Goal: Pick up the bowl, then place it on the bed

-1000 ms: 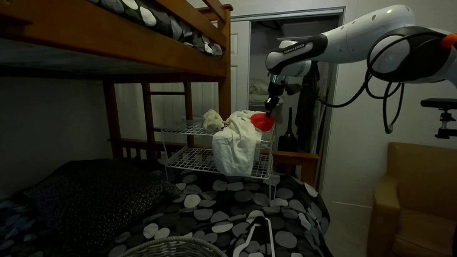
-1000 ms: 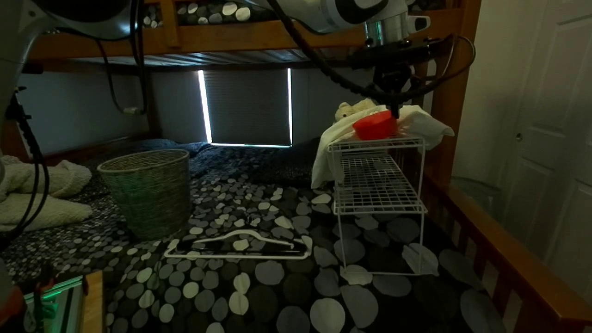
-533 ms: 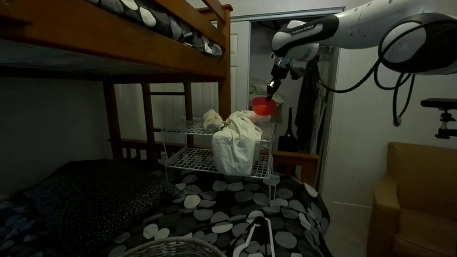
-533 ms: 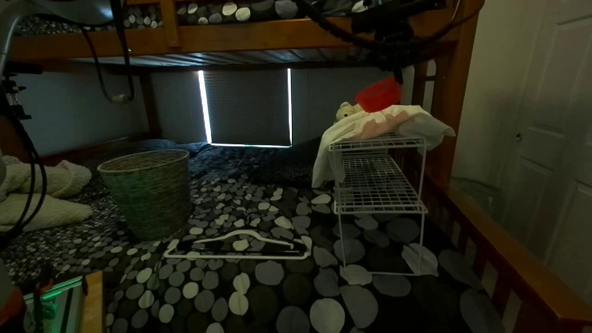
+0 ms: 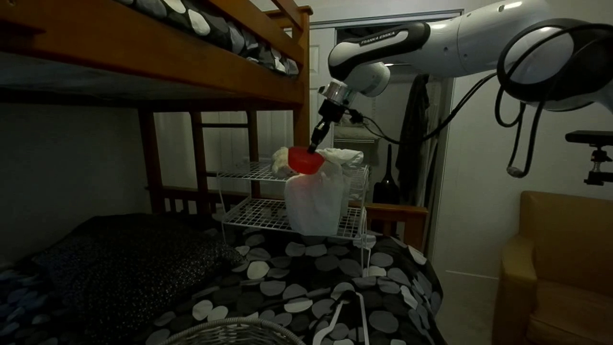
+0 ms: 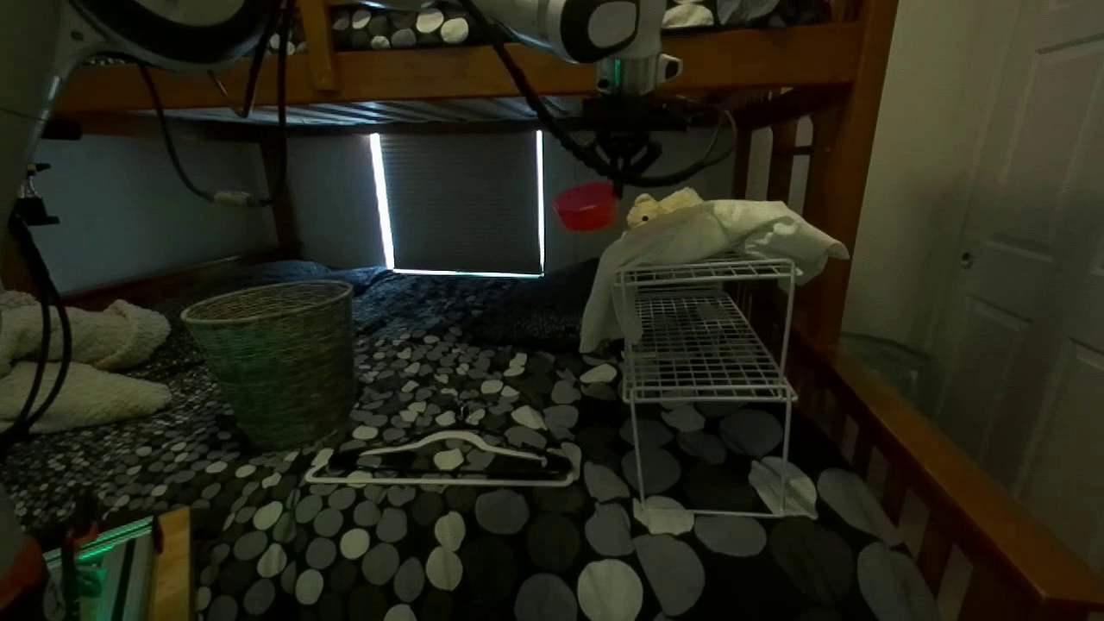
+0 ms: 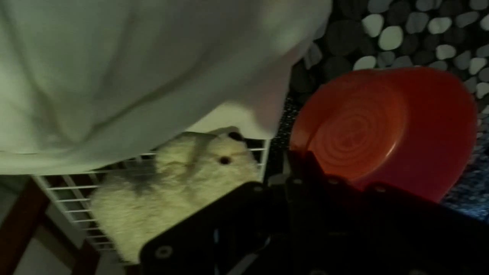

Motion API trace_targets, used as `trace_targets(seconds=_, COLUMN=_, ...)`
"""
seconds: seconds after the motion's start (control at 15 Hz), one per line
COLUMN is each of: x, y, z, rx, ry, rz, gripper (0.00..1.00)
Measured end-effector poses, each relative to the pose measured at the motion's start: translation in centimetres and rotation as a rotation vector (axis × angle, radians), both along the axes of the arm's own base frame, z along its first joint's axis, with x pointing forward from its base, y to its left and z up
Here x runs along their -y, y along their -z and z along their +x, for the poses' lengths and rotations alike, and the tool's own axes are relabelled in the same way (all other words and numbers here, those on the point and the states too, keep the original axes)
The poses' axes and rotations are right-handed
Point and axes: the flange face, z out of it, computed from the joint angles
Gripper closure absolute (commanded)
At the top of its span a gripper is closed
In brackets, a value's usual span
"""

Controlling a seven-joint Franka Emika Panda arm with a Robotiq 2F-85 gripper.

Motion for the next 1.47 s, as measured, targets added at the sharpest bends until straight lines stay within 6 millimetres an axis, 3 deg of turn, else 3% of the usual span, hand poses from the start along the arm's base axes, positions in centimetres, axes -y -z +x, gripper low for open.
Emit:
trace_targets(seconds=0.2, x=-4.5, y=2.7, z=-0.6, rx=-0.089, ry=-0.122, rz=0.015, gripper=0.97)
trace_targets(seconds=0.47, x=-4.9, y=2.8, z=-0.6, rx=-0.092, ry=-0.128, rz=0.015, gripper=0.99)
trace_targets(seconds=0.67, x=-5.4, y=2.5, z=-0.1, rx=-0.065, ry=-0.037, rz=0.000, gripper=0.99)
trace_targets(seconds=0.87, x=-9.8, y=2.8, z=0.0, rx=-0.024, ry=0.112, rz=-0.036, gripper=0.99)
trace_targets(seconds=1.2, x=-18.1, y=5.5, z=-3.0, rx=-0.143, ry=0.298, rz=-0.038, gripper=0.99)
trace_targets(seconds=1.47, x=-18.5, y=9.7, z=-6.6, rx=-0.333, ry=0.384, rz=-0.020, gripper=0.97)
